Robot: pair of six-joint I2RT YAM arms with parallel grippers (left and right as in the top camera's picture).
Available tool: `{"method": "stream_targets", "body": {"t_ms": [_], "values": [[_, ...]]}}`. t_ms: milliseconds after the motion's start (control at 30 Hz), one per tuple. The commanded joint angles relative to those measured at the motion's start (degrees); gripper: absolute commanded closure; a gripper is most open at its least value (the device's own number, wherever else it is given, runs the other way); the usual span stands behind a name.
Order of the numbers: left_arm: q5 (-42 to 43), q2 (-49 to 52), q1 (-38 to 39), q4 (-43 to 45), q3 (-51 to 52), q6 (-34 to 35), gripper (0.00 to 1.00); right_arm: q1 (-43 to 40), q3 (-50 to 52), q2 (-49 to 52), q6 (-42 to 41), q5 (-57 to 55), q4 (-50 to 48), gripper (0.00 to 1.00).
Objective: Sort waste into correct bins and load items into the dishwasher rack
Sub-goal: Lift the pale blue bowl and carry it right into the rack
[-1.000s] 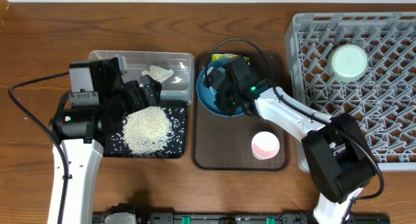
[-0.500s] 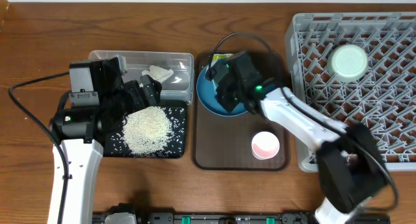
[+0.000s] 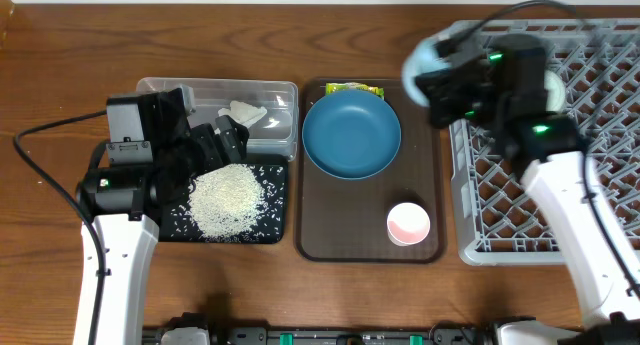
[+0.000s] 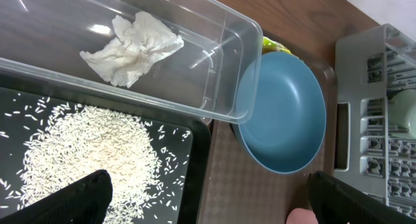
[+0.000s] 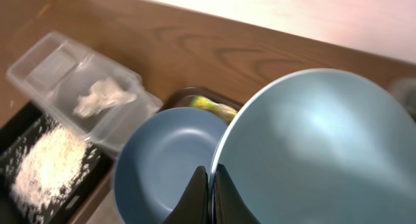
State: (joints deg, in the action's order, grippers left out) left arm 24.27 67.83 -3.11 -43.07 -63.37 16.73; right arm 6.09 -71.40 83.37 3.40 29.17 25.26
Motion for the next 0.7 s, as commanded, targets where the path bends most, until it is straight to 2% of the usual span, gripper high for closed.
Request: {"method": "stream_targets", "body": {"t_ms": [0, 367, 667], "values": [[0.6, 0.3, 0.0, 0.0, -0.6, -0.1, 0.02, -7.7, -0.4, 0.0, -2.1, 9.4, 0.2, 0.99], [0.6, 0.3, 0.0, 0.0, -0.6, -0.1, 0.02, -31.8, -0.4, 1.0, -5.3, 15.5, -8.5, 0.99], [0.6, 0.3, 0.0, 0.0, -0.6, -0.1, 0.02, -40.5, -0.4, 11.0, -16.9, 28.5, -26.6, 0.99]]}}
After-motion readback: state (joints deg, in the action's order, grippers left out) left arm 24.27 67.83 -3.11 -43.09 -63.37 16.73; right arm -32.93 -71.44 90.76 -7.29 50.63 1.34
